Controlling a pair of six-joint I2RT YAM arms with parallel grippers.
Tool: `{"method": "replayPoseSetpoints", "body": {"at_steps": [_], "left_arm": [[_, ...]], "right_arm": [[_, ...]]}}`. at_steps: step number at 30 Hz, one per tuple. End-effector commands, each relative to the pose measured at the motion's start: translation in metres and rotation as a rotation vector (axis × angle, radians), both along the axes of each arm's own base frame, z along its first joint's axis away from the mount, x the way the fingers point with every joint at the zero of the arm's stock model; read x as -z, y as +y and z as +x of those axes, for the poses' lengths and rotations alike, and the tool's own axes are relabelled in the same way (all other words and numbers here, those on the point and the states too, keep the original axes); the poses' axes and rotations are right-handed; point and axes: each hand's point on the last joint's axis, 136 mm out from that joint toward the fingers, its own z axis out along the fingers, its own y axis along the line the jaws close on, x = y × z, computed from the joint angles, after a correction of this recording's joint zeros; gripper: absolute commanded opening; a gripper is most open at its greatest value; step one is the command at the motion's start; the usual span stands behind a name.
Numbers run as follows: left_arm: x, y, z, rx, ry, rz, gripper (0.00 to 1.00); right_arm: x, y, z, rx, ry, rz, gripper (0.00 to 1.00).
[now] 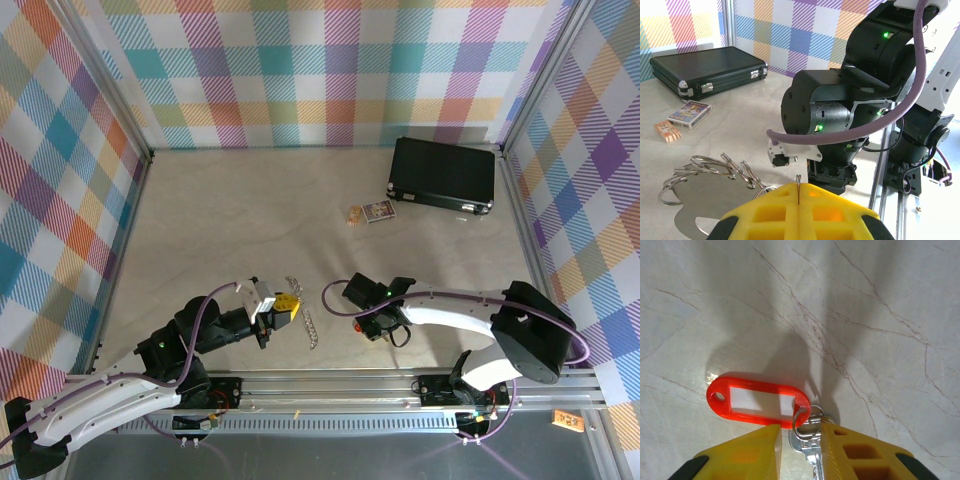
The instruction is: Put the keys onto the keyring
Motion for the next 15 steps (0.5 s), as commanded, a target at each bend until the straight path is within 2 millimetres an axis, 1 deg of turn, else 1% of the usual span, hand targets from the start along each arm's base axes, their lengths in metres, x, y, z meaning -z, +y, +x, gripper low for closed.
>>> {"method": "replayPoseSetpoints", "body": {"at_steps": [1, 15], "left_arm": [[-0.0131, -0.0016, -0.0043, 0.023, -0.032, -0.052, 0.0], [-0.0115, -0.0022, -0.0035, 0.021, -0.03, -0.053, 0.0]], "right_arm": [[-0.0043, 0.0034, 0.0036, 0.015, -0.001, 0.002, 0.26], [-0.0067, 0.005, 0.0074, 0.006, -0.016, 0.005, 0.1]]}}
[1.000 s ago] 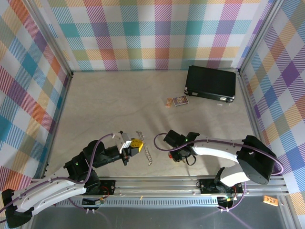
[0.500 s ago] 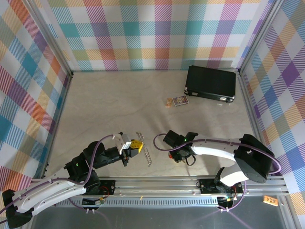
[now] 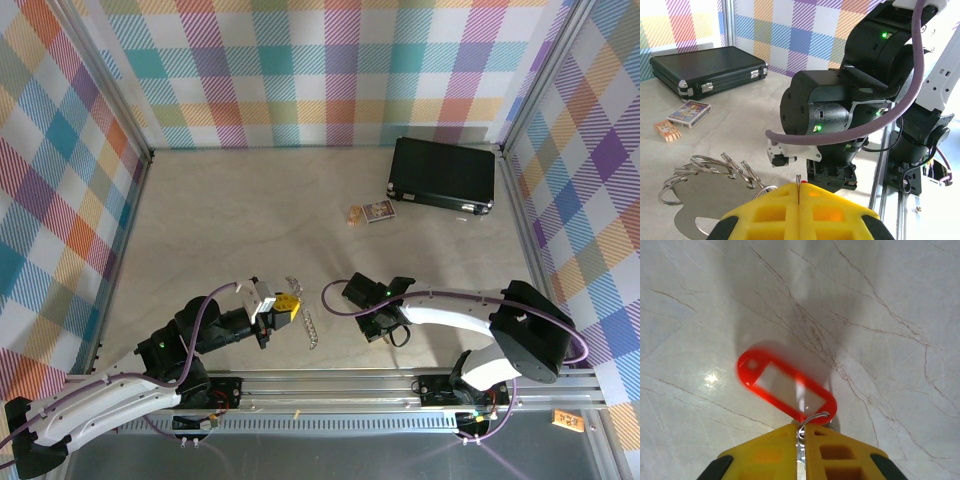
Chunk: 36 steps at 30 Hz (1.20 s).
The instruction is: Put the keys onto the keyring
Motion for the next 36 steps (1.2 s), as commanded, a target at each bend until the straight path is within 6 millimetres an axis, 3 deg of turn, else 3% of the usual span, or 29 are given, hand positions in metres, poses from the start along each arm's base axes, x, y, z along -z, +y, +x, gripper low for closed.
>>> {"method": "replayPoseSetpoints", "body": {"at_steps": [1, 11, 18, 24, 33, 36], "left_arm": [[-0.012, -0.002, -0.003, 0.02, -0.032, -0.053, 0.0], [-0.015, -0.002, -0.004, 0.02, -0.034, -0.056, 0.0], [-0.015, -0.001, -0.003, 0.016, -0.032, -0.059, 0.0], [-0.016, -0.001, -0.004, 0.021, -0.03, -0.059, 0.0], [-0.015, 0.0, -0.006, 0.023, -0.029, -0.063, 0.0], [-0.015, 0.0, -0.005, 0.021, -0.029, -0.064, 0.0]], "right_arm": [[-0.007, 0.005, 0.007, 0.004, -0.017, 0.008, 0.09], [-0.015, 0.019, 0.009, -0.021, -0.016, 0.061, 0.02], [-0.013, 0.037, -0.001, -0.04, 0.043, 0.16, 0.03], [-0.012, 0.035, 0.0, -0.022, 0.039, 0.16, 0.06], [-0.019, 0.034, 0.005, -0.017, 0.022, 0.153, 0.31], [-0.022, 0.036, 0.006, -0.019, 0.023, 0.16, 0.35]]}}
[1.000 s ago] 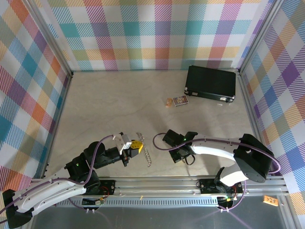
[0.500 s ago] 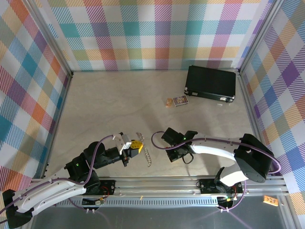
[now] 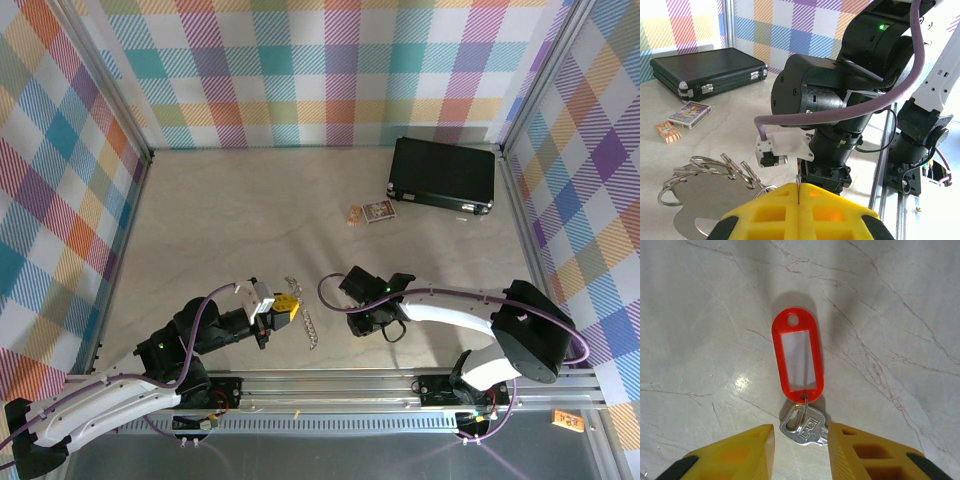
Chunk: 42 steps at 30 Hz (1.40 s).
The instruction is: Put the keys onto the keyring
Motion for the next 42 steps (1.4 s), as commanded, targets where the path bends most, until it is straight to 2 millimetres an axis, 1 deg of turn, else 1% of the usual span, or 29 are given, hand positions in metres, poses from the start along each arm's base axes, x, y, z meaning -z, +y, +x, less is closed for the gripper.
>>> {"method": "replayPoseSetpoints", "body": {"at_steps": [1, 6, 12, 23, 27, 42], "left_arm": [[-0.014, -0.001, -0.004, 0.02, -0.026, -0.057, 0.0], [-0.015, -0.001, -0.004, 0.021, -0.027, -0.055, 0.0], [-0.014, -0.001, -0.004, 0.021, -0.029, -0.053, 0.0], [-0.014, -0.001, -0.004, 0.017, -0.03, -0.051, 0.0], [-0.014, 0.0, -0.004, 0.019, -0.03, -0.052, 0.0], [-0.013, -0.001, -0.004, 0.021, -0.03, -0.052, 0.0]], "right_arm": [[-0.01, 0.004, 0.004, -0.001, -0.007, 0.014, 0.35], [-0.01, 0.003, 0.008, 0.009, -0.002, 0.016, 0.35], [-0.009, 0.005, 0.012, 0.019, 0.018, 0.047, 0.32], [-0.001, 0.01, 0.009, 0.013, 0.064, 0.069, 0.23], [0.002, 0.011, 0.008, 0.01, 0.073, 0.07, 0.22], [0.002, 0.007, 0.016, 0.026, 0.059, 0.062, 0.17]]}}
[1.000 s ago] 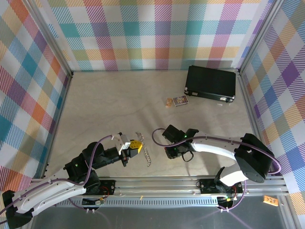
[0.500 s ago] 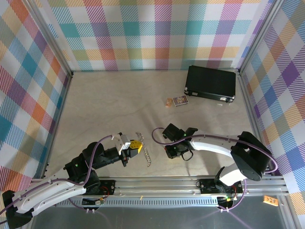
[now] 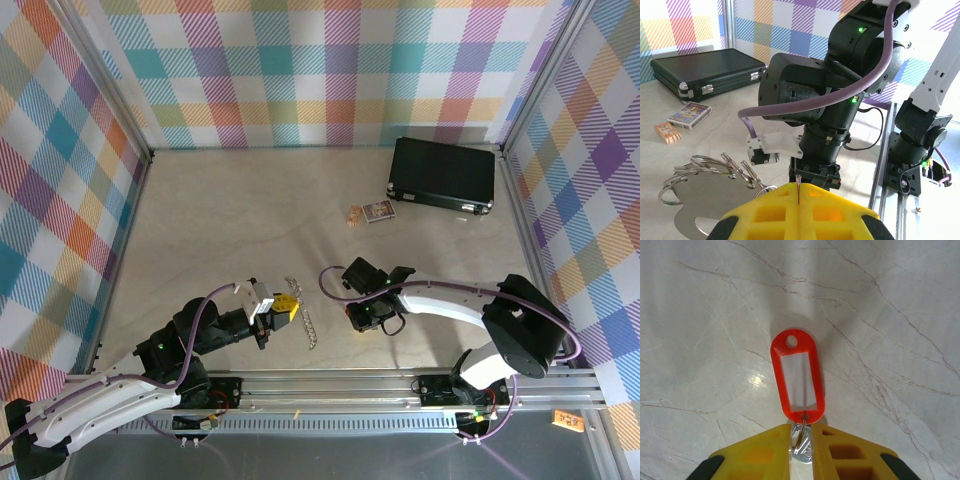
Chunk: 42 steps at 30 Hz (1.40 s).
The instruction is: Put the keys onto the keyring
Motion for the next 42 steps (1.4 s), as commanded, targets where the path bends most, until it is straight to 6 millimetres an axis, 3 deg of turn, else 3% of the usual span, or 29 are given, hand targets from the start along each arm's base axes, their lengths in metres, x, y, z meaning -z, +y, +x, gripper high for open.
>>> {"method": "replayPoseSetpoints", "body": {"at_steps": [1, 24, 38, 42], "left_arm": [[-0.015, -0.001, -0.004, 0.022, -0.031, -0.053, 0.0], [-0.01, -0.003, -0.002, 0.017, -0.024, -0.044, 0.0], [-0.01, -0.005, -0.002, 0.023, -0.009, -0.05, 0.0], [-0.011, -0.005, -0.003, 0.026, -0.009, -0.05, 0.0]], "right_arm": [[-0.003, 0.003, 0.005, -0.005, -0.003, 0.011, 0.17], [-0.002, -0.002, 0.004, 0.008, -0.017, 0.021, 0.02], [-0.021, 0.016, 0.016, 0.019, -0.292, 0.263, 0.0], [-0.015, 0.016, 0.017, 0.036, -0.289, 0.256, 0.01]]}}
